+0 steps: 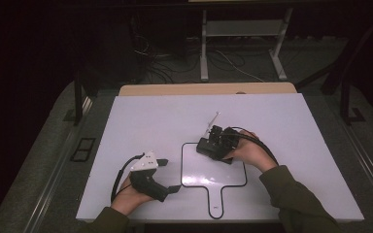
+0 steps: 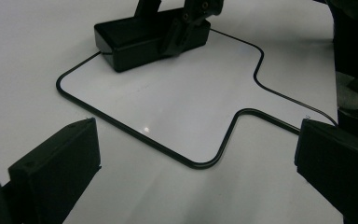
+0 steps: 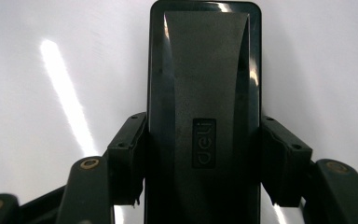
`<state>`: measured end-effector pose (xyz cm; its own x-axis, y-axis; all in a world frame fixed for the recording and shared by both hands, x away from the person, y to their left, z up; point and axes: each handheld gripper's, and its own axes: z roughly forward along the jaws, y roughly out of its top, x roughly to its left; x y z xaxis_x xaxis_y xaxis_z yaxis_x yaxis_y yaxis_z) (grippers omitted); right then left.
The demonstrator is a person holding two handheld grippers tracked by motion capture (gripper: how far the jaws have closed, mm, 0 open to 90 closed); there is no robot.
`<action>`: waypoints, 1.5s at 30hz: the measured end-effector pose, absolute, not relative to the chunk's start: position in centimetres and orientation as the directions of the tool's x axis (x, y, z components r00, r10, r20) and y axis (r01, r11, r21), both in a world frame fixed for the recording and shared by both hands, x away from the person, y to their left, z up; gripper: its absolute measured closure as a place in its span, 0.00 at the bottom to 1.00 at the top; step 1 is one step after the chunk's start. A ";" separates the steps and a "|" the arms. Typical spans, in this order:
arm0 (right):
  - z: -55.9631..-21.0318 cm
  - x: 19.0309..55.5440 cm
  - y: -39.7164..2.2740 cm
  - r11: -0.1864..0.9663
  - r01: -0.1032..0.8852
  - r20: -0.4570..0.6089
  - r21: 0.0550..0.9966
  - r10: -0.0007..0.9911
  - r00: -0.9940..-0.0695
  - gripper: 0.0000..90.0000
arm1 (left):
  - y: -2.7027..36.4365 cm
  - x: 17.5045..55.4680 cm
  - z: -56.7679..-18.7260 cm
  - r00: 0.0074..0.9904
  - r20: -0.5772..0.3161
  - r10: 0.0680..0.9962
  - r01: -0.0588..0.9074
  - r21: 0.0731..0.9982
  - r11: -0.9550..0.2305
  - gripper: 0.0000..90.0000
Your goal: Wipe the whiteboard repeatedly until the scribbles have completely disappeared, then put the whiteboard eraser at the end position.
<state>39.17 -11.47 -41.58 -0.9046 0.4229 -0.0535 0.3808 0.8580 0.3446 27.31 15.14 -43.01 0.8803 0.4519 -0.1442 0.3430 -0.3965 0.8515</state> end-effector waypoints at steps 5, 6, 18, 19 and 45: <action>-41.4 38.6 -10.6 0.863 0.353 -0.059 0.362 0.399 -0.915 0.43 | 15.3 27.3 -43.0 0.880 -0.144 0.453 0.343 0.852 -0.397 0.00; -41.3 38.6 -10.7 0.859 0.355 -0.067 0.370 0.405 -0.912 0.43 | 15.3 27.3 -43.0 0.879 -0.146 0.454 0.345 0.853 -0.392 0.00; -39.1 39.6 -13.4 0.762 0.426 -0.038 0.488 0.506 -0.862 0.43 | 15.5 27.6 -43.1 0.881 -0.149 0.450 0.343 0.855 -0.389 0.00; -38.9 39.7 -13.6 0.750 0.433 -0.030 0.500 0.515 -0.857 0.43 | 15.5 27.6 -43.1 0.881 -0.150 0.449 0.344 0.855 -0.389 0.00; -39.5 48.8 -13.6 0.632 0.602 0.042 0.487 0.672 -0.740 0.43 | 15.5 27.6 -43.0 0.883 -0.146 0.446 0.339 0.855 -0.392 0.00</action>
<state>48.82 -13.65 -39.47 -0.7396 0.6718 0.0417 0.6020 0.6324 0.4875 27.62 15.52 -43.00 0.8832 0.4457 -0.1461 0.3394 -0.3924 0.8549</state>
